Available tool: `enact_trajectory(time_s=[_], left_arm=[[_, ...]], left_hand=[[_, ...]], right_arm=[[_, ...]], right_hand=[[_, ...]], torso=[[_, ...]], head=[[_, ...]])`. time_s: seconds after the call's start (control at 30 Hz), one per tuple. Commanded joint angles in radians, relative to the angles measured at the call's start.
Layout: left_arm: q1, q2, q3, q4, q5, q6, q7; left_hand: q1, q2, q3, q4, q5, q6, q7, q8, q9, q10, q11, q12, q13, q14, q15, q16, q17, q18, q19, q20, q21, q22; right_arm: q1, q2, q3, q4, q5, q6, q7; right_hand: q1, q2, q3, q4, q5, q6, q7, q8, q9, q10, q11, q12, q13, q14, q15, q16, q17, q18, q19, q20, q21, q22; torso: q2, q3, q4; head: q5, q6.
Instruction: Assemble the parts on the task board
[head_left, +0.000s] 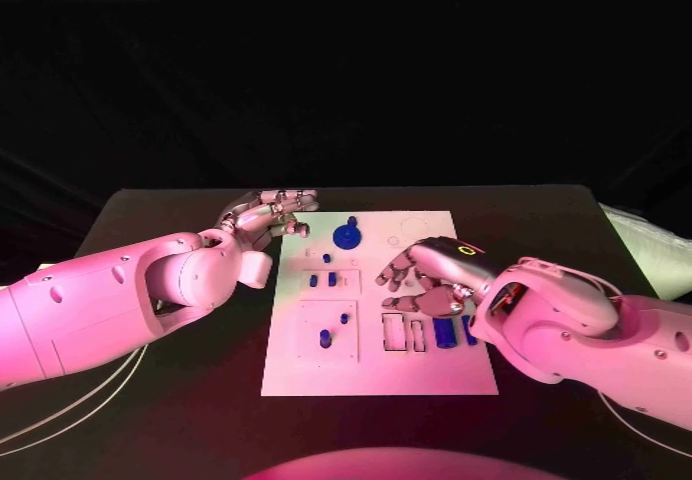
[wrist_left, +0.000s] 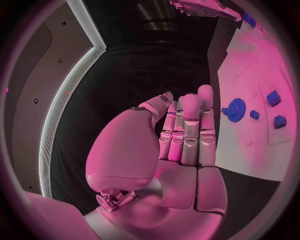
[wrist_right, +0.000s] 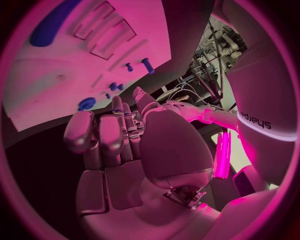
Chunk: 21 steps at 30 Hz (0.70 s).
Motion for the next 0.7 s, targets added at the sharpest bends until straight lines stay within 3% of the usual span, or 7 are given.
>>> enact_trajectory(time_s=[0.03,0.1,0.17,0.23,0.4,0.57,0.7], left_arm=[[0.000,-0.002,0.001,0.005,-0.001,0.012,0.006],[0.000,-0.002,0.001,0.004,-0.001,0.011,0.008],[0.000,-0.001,0.001,0.004,-0.001,0.011,0.008],[0.000,-0.001,0.000,0.004,-0.001,0.011,0.008],[-0.002,0.002,-0.001,0.002,-0.001,0.013,0.008],[-0.004,0.004,-0.001,0.001,-0.001,0.015,0.008],[-0.005,0.004,-0.001,0.001,-0.001,0.016,0.008]], left_hand=[[0.006,0.002,-0.008,0.000,0.000,-0.007,-0.002,0.004,-0.001,-0.008,-0.003,0.003,-0.001,-0.007,0.002,-0.003,-0.001,0.003,0.007,0.000,-0.007,-0.002],[0.006,0.002,-0.008,0.000,0.000,-0.007,-0.002,0.004,-0.001,-0.008,-0.003,0.003,-0.001,-0.007,0.002,-0.003,-0.001,0.003,0.007,0.000,-0.007,-0.002],[0.006,0.002,-0.008,0.000,0.000,-0.007,-0.002,0.004,-0.001,-0.008,-0.003,0.003,-0.001,-0.007,0.002,-0.003,-0.001,0.003,0.007,0.000,-0.007,-0.002],[0.006,0.002,-0.008,0.000,0.000,-0.007,-0.002,0.004,-0.001,-0.008,-0.003,0.003,-0.001,-0.007,0.002,-0.003,-0.001,0.003,0.007,0.000,-0.007,-0.002],[0.006,0.002,-0.008,0.000,0.000,-0.007,-0.002,0.004,-0.001,-0.008,-0.003,0.003,-0.001,-0.007,0.002,-0.003,-0.001,0.003,0.007,0.000,-0.007,-0.002],[0.006,0.002,-0.008,0.000,0.000,-0.007,-0.002,0.004,-0.001,-0.008,-0.003,0.003,-0.001,-0.007,0.002,-0.003,-0.001,0.003,0.007,0.000,-0.007,-0.002],[0.006,0.002,-0.008,0.000,0.000,-0.007,-0.002,0.004,-0.001,-0.008,-0.003,0.003,-0.001,-0.007,0.002,-0.003,-0.001,0.003,0.007,0.000,-0.007,-0.002]], right_arm=[[0.011,-0.069,-0.005,0.028,0.184,0.002,-0.117],[0.015,-0.111,-0.011,0.042,0.202,0.008,-0.163],[0.017,-0.144,-0.018,0.053,0.200,0.015,-0.207],[0.018,-0.169,-0.024,0.061,0.190,0.021,-0.243],[0.016,-0.198,-0.037,0.076,0.143,0.051,-0.308],[0.007,-0.193,-0.044,0.077,0.086,0.100,-0.377],[-0.001,-0.177,-0.046,0.065,0.071,0.110,-0.394]], right_hand=[[-0.023,-0.015,-0.024,0.018,0.011,0.001,-0.023,0.003,-0.001,0.159,-0.050,0.094,0.057,0.040,-0.029,0.036,0.041,-0.023,0.039,-0.024,0.043,0.067],[-0.044,-0.024,-0.054,0.038,0.018,-0.006,-0.033,0.004,-0.002,0.204,-0.060,0.183,0.138,0.039,-0.040,0.044,0.045,-0.029,0.055,-0.040,0.063,0.097],[-0.063,-0.028,-0.088,0.062,0.036,0.002,-0.042,0.018,0.001,0.254,-0.069,0.535,0.523,0.048,-0.046,0.091,0.110,-0.038,0.076,-0.048,0.090,0.143],[-0.058,-0.018,-0.140,0.102,0.061,0.000,-0.048,0.044,0.005,0.200,-0.062,0.802,0.826,0.047,-0.055,0.129,0.158,-0.047,0.085,-0.043,0.110,0.174],[-0.049,0.007,-0.186,0.145,0.073,-0.003,-0.042,0.075,0.010,0.186,-0.064,0.927,0.989,0.051,-0.043,0.161,0.205,-0.047,0.091,-0.045,0.125,0.199],[-0.076,0.012,-0.248,0.206,0.071,-0.001,-0.046,0.107,0.026,0.206,-0.067,1.003,1.095,0.057,-0.044,0.195,0.257,-0.053,0.102,-0.044,0.140,0.227],[-0.090,0.018,-0.263,0.223,0.074,-0.002,-0.047,0.114,0.030,0.205,-0.066,1.004,1.101,0.057,-0.043,0.197,0.259,-0.053,0.102,-0.045,0.141,0.228]], torso=[[-0.004,-0.0043,-0.0098],[-0.004,-0.0049,-0.0128],[-0.005,-0.0052,-0.0155],[-0.006,-0.0060,-0.0196],[-0.010,-0.0067,-0.0242],[-0.011,-0.0075,-0.0230],[-0.010,-0.0072,-0.0213]], head=[[-0.021,0.006],[-0.027,0.010],[-0.031,0.013],[-0.035,0.013],[-0.037,0.016],[-0.041,0.015],[-0.040,0.014]])
